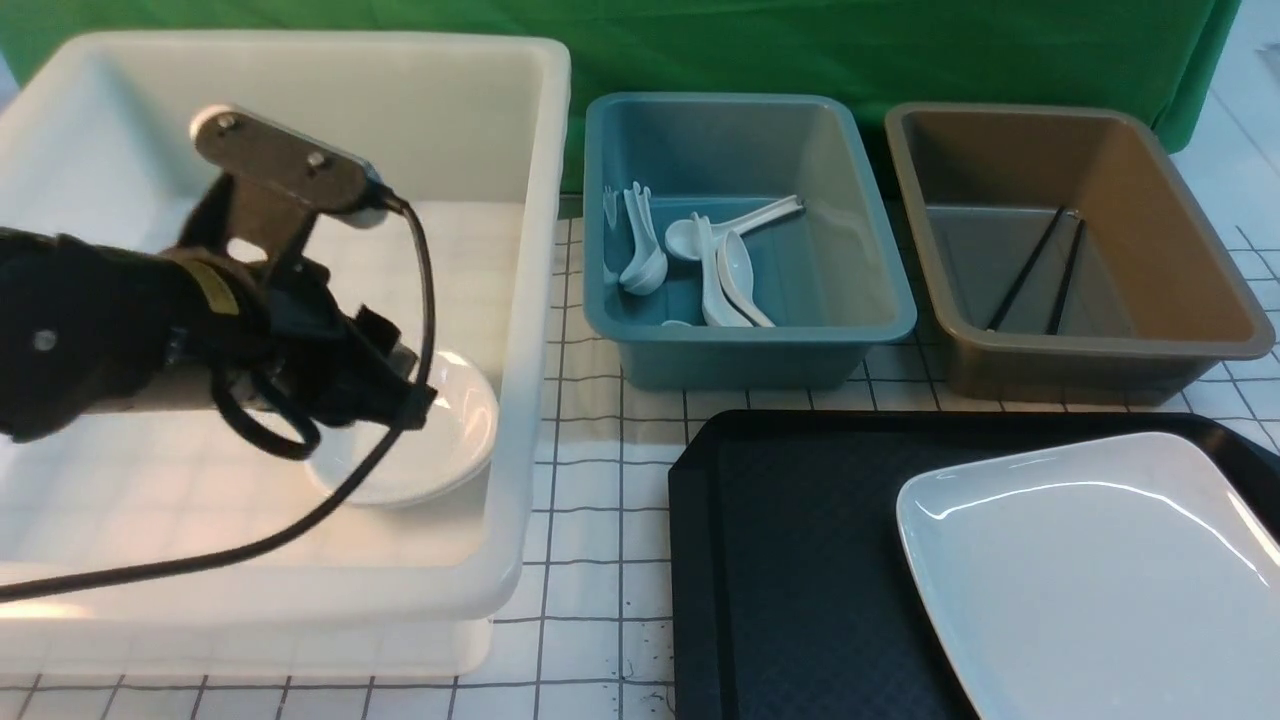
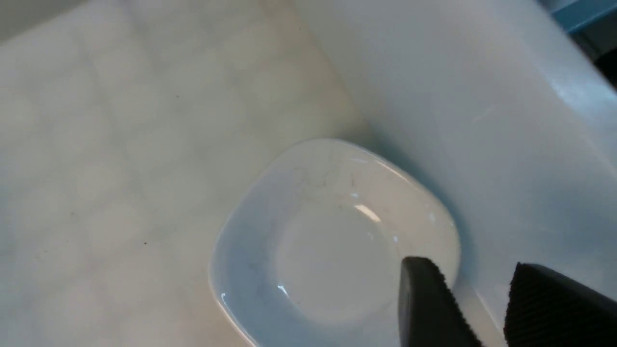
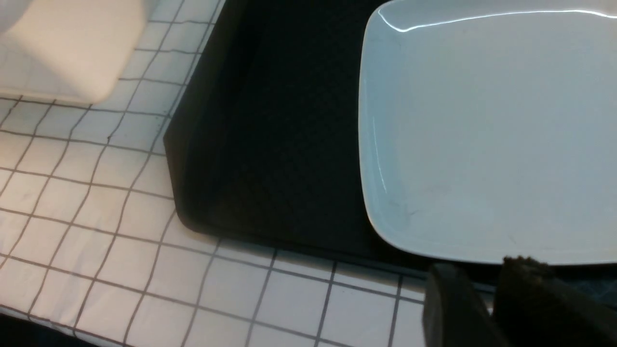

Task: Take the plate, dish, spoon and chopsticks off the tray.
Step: Use the left arm to grab a plate from the dinner plate

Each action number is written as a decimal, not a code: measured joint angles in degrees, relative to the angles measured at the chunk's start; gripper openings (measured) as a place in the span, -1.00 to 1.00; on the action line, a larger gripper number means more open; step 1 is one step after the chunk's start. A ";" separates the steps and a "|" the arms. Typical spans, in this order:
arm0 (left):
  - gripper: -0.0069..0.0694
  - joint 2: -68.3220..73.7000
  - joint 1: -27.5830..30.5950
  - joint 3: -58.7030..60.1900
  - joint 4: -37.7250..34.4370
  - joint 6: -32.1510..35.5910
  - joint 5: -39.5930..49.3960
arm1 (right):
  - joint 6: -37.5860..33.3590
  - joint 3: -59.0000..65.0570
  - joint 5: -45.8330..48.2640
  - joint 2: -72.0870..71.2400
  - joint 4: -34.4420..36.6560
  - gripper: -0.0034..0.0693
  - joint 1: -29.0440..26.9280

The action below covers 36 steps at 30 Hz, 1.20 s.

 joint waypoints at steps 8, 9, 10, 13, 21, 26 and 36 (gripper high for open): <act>-0.83 -12.34 0.00 -2.34 -13.19 -0.75 11.83 | 0.00 0.00 -2.15 0.00 0.00 -0.35 0.00; -0.83 -12.38 0.00 -2.89 -15.06 -0.75 13.72 | 0.00 0.00 -2.60 0.00 0.00 -0.35 0.00; -0.83 -12.38 0.00 -3.26 -15.56 -0.75 14.93 | 0.00 0.00 -2.67 0.00 0.00 -0.35 0.00; -0.83 -11.18 0.00 -5.75 -24.15 0.39 24.17 | 0.00 0.00 -4.71 0.00 0.00 -0.35 0.00; -0.83 -3.24 -5.19 -6.77 -42.99 8.68 32.39 | 0.00 0.00 -5.50 0.00 0.00 -0.35 0.00; -0.83 5.03 -20.58 -7.19 -45.70 10.96 25.84 | 0.00 0.00 -6.06 0.00 0.00 -0.35 0.00; -0.82 26.43 -34.65 -21.98 -45.44 8.77 27.65 | 0.00 0.00 -5.74 0.00 0.00 -0.35 0.00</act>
